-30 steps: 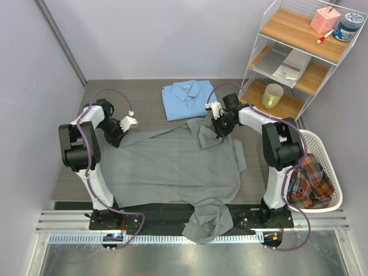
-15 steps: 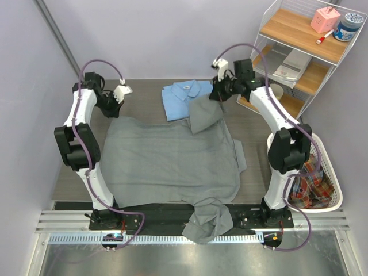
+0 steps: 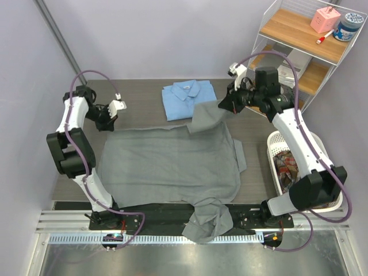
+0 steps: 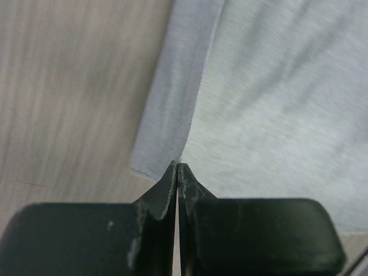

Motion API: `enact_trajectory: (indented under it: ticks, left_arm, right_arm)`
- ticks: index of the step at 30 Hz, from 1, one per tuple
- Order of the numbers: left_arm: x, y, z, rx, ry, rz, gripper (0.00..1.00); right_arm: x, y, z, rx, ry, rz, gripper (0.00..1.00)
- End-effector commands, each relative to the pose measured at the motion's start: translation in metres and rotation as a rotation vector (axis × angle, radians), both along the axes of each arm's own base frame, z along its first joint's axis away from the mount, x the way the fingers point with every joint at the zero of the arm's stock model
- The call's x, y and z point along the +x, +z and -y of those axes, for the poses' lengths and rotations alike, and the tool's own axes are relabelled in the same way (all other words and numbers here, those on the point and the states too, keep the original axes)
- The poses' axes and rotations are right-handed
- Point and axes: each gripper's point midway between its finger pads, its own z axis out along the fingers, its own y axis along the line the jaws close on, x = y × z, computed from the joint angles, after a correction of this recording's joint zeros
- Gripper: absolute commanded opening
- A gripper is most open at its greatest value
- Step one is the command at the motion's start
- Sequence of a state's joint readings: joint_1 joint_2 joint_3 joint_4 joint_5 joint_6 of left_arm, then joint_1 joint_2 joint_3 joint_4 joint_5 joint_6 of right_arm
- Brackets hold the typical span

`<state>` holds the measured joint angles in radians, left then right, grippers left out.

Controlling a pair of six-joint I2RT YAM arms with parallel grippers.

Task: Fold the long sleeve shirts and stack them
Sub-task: Fold the shirt

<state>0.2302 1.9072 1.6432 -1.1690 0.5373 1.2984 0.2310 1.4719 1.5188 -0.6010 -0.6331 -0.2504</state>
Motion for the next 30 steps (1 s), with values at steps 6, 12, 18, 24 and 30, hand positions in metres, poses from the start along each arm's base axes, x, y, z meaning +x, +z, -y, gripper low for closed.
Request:
enact_trajectory:
  ticks: [6,12,18,24,30]
  left_arm:
    - [-0.055,0.010,0.006,0.029,-0.204,0.062,0.00]
    - [-0.077,-0.003,0.006,0.048,-0.270,0.046,0.00]
    - [-0.095,-0.011,0.007,0.048,-0.329,-0.003,0.00]
    - [-0.105,-0.031,0.004,0.066,-0.365,-0.041,0.00]
    - [-0.113,-0.044,0.003,0.055,-0.382,-0.092,0.00]
  right_arm:
    - [-0.096,0.010,0.000,-0.002,0.075,0.013,0.01]
    - [-0.140,-0.018,-0.010,-0.002,0.126,-0.081,0.01]
    - [-0.170,-0.030,-0.021,0.002,0.163,-0.136,0.01]
    - [-0.182,-0.057,-0.021,-0.018,0.175,-0.229,0.01]
    - [-0.185,-0.062,-0.024,-0.027,0.214,-0.256,0.01]
